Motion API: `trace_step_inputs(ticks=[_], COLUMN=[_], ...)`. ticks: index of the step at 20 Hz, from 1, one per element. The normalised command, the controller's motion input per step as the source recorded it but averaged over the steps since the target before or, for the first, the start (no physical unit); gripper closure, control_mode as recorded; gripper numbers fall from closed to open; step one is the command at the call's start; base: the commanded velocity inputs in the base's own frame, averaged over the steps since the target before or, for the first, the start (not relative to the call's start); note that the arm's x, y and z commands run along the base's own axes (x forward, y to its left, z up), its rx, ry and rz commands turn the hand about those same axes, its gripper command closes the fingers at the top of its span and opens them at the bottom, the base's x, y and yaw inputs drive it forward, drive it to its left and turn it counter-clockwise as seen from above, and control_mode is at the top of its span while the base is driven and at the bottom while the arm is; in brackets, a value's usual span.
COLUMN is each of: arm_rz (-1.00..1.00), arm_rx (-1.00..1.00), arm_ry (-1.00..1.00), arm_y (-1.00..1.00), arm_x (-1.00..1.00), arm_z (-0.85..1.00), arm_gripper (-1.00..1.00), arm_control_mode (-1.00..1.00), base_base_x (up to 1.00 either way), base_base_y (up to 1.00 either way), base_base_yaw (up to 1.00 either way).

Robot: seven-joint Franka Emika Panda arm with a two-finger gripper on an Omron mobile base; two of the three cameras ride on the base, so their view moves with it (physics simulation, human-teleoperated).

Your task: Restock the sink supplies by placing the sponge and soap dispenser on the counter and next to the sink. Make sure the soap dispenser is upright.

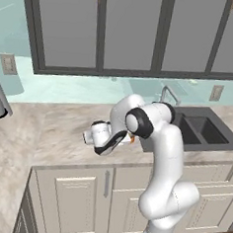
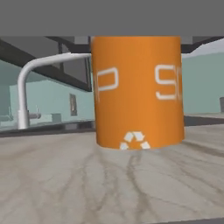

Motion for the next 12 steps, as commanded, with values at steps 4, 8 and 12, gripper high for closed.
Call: trace_step_inputs(ticks=[4, 8, 12], arm_rz=[0.0, 0.0, 0.01], arm_rx=[0.16, 0.11, 0.06], arm_ry=[-0.18, -0.17, -0.09], arm_y=[-0.1, 0.0, 0.0], arm_x=[0.0, 0.0, 0.0], arm_z=[-0.43, -0.31, -0.06], arm_gripper=[1.0, -1.0, -1.0], arm_control_mode=[-1.0, -1.0, -1.0], base_base_x=[0.0, 0.0, 0.0], base_base_y=[0.0, 0.0, 0.0], base_base_yaw=[0.0, 0.0, 0.0])
